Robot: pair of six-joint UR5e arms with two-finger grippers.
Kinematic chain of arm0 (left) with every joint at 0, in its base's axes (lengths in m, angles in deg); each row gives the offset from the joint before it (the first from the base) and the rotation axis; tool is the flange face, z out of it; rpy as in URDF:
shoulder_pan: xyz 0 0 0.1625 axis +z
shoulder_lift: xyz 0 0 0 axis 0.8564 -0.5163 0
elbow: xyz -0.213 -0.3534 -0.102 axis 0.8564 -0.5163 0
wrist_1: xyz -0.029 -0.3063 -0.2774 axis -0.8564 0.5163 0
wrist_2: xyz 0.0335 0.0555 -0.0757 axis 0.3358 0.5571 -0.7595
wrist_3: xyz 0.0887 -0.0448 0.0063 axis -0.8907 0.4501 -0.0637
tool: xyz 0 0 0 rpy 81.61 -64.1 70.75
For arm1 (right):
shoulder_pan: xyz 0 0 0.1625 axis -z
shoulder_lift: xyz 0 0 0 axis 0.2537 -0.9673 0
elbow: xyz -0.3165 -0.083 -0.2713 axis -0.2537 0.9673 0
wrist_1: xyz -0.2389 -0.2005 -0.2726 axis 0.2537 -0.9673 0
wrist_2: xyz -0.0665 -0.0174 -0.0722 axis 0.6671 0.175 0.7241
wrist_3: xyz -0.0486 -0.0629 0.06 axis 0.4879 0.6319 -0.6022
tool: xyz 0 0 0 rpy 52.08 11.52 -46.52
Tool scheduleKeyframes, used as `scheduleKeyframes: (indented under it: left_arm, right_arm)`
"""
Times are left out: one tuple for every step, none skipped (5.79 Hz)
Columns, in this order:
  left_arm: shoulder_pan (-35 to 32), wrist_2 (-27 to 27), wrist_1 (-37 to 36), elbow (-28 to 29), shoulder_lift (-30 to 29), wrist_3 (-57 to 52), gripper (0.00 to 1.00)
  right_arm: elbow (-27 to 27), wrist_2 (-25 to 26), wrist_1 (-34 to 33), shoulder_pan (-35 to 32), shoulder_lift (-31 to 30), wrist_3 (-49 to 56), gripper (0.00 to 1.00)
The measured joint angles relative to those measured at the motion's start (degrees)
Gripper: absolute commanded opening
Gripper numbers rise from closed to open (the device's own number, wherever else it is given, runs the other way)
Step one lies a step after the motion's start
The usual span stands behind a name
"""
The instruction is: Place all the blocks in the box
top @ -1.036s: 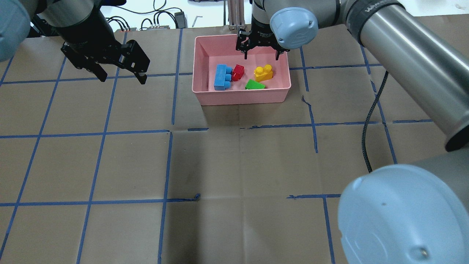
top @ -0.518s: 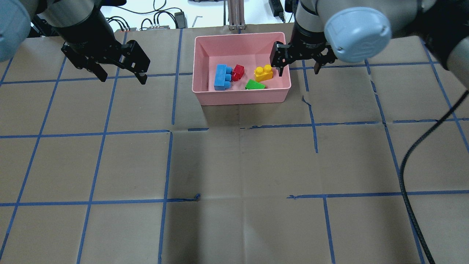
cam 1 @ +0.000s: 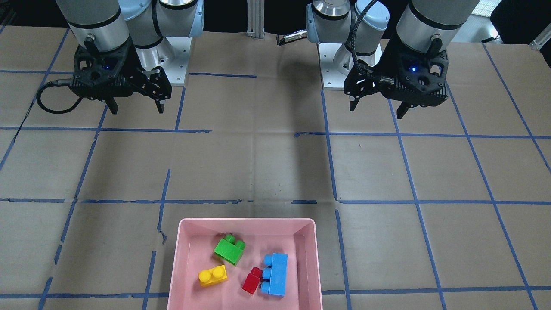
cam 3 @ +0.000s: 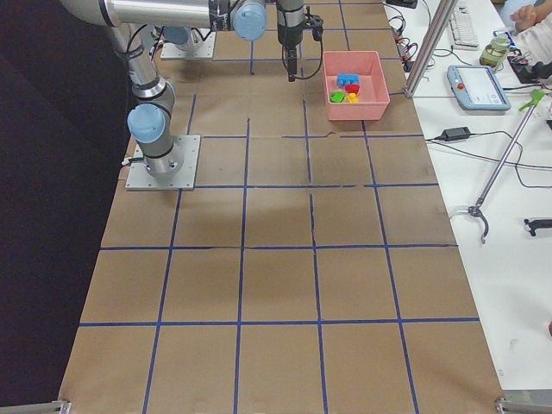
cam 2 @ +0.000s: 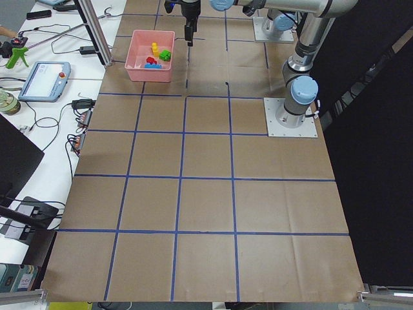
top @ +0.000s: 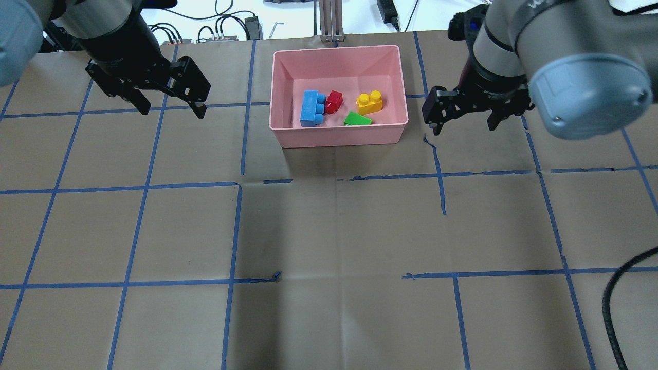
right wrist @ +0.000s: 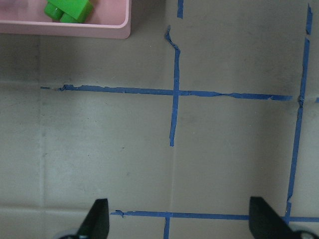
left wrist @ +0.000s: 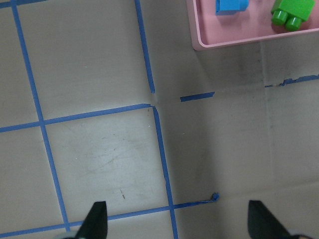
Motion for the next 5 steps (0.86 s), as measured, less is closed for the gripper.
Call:
scheduleKeyframes:
  left_arm:
    - [0.01,0.00,-0.06,0.00,0.00,0.00,0.99]
    - [0.00,0.00,-0.13,0.00,0.00,0.00,0.99]
    - [-0.02,0.00,-0.16,0.00,0.00,0.00,0.99]
    - [-0.01,0.00,-0.15,0.00,0.03,0.00,0.99]
    - [0.01,0.00,-0.11,0.00,0.10,0.00,0.99]
  right_arm:
    - [0.49,0.16,0.84,-0.06,-0.79,0.11,0.99]
    - [1.56,0.08,1.75,-0.18,-0.80,-0.10,0.99]
    - [2.44,-0.16,2.24,-0.23,-0.62,-0.41,0.99]
    - [3.01,-0.33,2.33,-0.24,-0.02,-0.52,0.99]
    - [3.34,-0.39,2.40,-0.24,0.65,-0.55,0.99]
